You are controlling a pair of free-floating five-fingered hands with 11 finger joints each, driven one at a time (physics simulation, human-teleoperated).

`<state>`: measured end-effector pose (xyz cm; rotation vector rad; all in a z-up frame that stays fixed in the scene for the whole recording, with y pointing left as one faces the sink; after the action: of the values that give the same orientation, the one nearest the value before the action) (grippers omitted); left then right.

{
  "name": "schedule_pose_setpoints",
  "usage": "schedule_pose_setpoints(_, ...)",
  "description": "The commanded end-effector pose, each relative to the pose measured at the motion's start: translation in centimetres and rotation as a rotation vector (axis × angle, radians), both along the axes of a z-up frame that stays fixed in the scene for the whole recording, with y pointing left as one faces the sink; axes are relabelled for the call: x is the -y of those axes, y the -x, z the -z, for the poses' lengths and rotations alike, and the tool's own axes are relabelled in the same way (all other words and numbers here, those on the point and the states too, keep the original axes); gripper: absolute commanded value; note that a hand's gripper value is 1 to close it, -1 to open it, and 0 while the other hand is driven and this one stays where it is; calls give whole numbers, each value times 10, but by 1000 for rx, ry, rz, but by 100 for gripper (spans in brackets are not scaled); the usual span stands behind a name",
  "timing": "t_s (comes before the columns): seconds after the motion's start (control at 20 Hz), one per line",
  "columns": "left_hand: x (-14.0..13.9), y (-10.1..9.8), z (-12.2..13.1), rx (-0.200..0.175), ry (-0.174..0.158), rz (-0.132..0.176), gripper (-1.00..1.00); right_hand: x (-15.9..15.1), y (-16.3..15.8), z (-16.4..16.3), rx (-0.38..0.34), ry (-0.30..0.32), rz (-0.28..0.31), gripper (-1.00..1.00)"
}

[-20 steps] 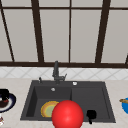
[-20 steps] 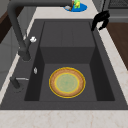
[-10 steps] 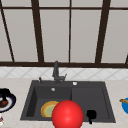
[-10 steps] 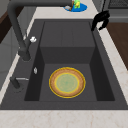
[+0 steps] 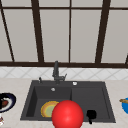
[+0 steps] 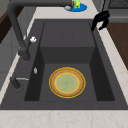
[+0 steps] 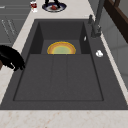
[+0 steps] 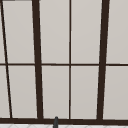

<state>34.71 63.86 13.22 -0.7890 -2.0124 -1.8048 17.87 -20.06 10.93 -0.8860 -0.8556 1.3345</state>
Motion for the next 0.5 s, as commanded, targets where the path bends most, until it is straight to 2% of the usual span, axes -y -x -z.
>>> schedule_pose_setpoints(0.0,0,0,19,55,10,-10,-100,0,0,0,0,0,0,0)
schedule_pose_setpoints(0.05,-1,0,25,82,24,-14,-100,0,0,0,0,0,0,0)
schedule_pose_setpoints(0.1,-2,1,31,97,21,-15,-100,0,0,0,0,0,0,0)
schedule_pose_setpoints(0.25,-1,-3,35,124,25,-19,-100,0,0,0,0,0,0,0)
schedule_pose_setpoints(0.4,-1,-5,39,123,35,-8,-100,0,0,0,0,0,0,0)
schedule_pose_setpoints(0.45,-3,-6,37,97,35,3,-100,0,0,0,0,0,0,0)
